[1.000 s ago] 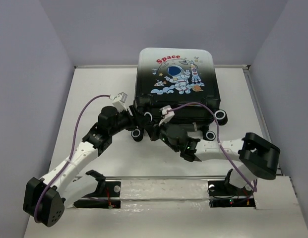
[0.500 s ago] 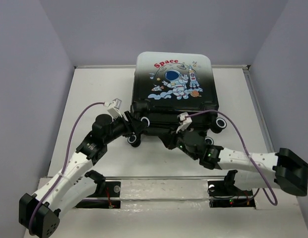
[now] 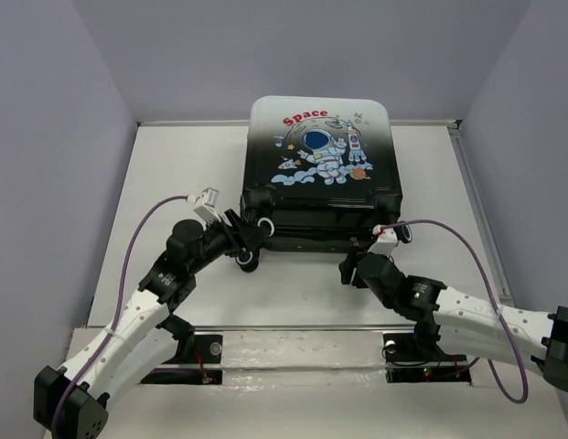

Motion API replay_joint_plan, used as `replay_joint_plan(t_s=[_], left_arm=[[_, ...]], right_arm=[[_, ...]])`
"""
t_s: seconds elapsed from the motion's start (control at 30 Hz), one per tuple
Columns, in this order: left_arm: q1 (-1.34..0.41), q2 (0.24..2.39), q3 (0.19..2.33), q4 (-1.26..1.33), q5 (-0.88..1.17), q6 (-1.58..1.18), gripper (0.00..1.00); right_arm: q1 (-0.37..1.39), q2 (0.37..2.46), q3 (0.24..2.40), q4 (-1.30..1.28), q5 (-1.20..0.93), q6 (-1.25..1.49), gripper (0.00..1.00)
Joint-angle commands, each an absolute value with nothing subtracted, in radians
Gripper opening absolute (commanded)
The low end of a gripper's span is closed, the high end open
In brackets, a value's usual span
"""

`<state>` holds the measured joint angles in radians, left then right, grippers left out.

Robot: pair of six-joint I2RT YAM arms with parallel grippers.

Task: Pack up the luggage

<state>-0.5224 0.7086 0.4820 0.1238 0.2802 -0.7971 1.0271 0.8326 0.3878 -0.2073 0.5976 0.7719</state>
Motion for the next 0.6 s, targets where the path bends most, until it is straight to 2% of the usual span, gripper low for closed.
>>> replay_joint_plan(t_s=[0.0,0.1,0.2,0.33,0.5,0.57], left_arm=[[-0.540,0.624,0.494,0.291,0.365,-0.738,0.06],[-0.540,0.624,0.479,0.304,0.380,-0.739,0.06],[-0.540,0.627,0.463,0.313,0.388,-0.738,0.06],[-0.540,0.631,0.443,0.336,0.403,-0.752,0.06],[-0.540,0.617,0.425,0.359,0.417,-0.779,0.06],[-0.540,0.606,0.423,0.359,0.419,-0.785,0.06]], right_arm=[[0.980,0.870,0.436,-0.258,0.701,0.801,0.68],[0.950,0.862,0.445,-0.150,0.742,0.701,0.71],[0.919,0.833,0.417,-0.016,0.698,0.563,0.70],[0.910,0.833,0.390,0.239,0.709,0.372,0.65],[0.873,0.883,0.351,0.477,0.695,0.285,0.63],[0.873,0.928,0.336,0.553,0.701,0.247,0.59]])
